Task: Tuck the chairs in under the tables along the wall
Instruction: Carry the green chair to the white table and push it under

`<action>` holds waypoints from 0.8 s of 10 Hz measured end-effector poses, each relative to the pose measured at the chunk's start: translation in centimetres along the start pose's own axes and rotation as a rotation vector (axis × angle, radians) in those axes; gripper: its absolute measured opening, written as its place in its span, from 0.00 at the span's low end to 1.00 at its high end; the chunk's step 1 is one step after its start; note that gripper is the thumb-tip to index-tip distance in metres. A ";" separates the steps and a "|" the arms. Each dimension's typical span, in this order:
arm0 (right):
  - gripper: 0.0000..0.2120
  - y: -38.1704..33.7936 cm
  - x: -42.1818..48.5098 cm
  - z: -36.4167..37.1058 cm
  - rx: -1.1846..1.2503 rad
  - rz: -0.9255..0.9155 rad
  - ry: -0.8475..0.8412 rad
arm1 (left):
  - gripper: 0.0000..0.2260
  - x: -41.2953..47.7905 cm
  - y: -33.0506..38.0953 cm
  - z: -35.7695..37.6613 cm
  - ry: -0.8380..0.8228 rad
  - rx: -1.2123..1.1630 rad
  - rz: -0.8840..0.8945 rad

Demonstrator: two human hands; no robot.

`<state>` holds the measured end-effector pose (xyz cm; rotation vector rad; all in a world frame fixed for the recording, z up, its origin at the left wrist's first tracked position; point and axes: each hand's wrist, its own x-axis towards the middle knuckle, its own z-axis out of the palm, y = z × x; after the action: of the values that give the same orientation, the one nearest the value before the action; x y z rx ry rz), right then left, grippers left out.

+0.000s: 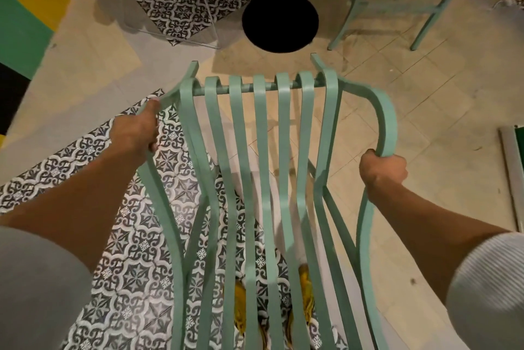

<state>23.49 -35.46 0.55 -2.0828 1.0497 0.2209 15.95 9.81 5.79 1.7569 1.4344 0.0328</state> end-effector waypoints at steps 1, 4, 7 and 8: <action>0.22 -0.5 0.6 0.7 -0.001 0.004 0.033 | 0.28 -1.6 -1.4 -0.1 -0.028 -0.133 0.057; 0.21 -1.5 1.3 1.5 -0.047 -0.002 0.056 | 0.27 -5.8 -14.4 3.3 -0.038 -0.194 -0.176; 0.15 4.4 0.3 0.0 0.008 -0.136 -0.131 | 0.21 -2.9 -12.9 4.3 -0.005 -0.137 -0.175; 0.20 11.0 -0.2 1.2 -0.118 0.002 -0.108 | 0.22 -1.9 -12.8 4.3 -0.049 -0.142 -0.144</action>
<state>15.38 -38.39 -6.43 -2.1487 0.9951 0.4000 7.33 5.61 -3.83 1.5265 1.4824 0.0145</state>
